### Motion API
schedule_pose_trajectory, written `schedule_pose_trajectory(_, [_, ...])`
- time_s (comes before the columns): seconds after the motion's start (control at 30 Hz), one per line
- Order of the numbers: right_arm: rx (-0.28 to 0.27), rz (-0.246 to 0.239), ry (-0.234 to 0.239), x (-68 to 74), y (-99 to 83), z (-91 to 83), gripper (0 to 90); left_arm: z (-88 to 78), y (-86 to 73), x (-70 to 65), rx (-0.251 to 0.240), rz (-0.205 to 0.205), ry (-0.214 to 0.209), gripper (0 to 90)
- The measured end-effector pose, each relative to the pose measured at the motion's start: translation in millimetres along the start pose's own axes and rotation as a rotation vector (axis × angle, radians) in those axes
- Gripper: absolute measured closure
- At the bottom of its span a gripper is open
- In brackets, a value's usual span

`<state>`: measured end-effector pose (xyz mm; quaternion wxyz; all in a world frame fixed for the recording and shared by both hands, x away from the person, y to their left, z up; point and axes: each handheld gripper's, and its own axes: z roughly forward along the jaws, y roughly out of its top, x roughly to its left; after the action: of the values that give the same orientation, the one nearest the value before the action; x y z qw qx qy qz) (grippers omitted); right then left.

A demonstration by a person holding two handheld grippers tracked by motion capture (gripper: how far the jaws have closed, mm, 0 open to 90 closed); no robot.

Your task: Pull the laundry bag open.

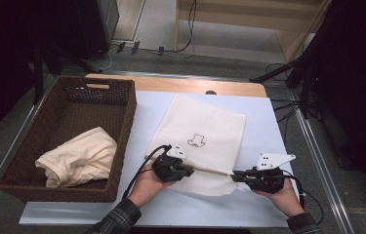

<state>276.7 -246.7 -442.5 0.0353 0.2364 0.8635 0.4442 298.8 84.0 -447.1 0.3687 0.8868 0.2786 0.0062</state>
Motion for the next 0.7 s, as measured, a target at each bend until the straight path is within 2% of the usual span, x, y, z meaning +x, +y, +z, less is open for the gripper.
schedule_pose_trajectory(0.07, [-0.007, 0.011, -0.013, -3.2, -2.1, -4.3, 84.6, -5.5, -2.7, 4.3, -0.017, -0.022, -0.009, 88.1])
schedule_pose_trajectory(0.13, [-0.025, 0.023, -0.015, -4.8, -2.7, -7.3, 84.6, -8.6, -2.3, 2.3, -0.017, -0.009, -0.002, 88.1])
schedule_pose_trajectory(0.27, [0.000, 0.013, -0.004, -3.7, -4.7, -3.2, 84.5, -9.9, -6.3, 1.0, -0.017, -0.004, -0.012, 88.1])
schedule_pose_trajectory(0.37, [0.011, 0.013, -0.014, -4.8, -6.2, -3.6, 84.5, -12.1, -9.9, 4.5, -0.002, -0.013, 0.017, 88.0])
schedule_pose_trajectory(0.47, [0.005, 0.030, -0.028, -8.7, -10.0, -8.6, 84.5, -17.6, -14.5, 11.1, -0.017, -0.046, 0.028, 88.0])
schedule_pose_trajectory(0.7, [0.011, 0.037, -0.028, -8.8, -12.0, -8.1, 84.2, -20.8, -16.5, 10.6, -0.021, -0.042, 0.034, 87.9])
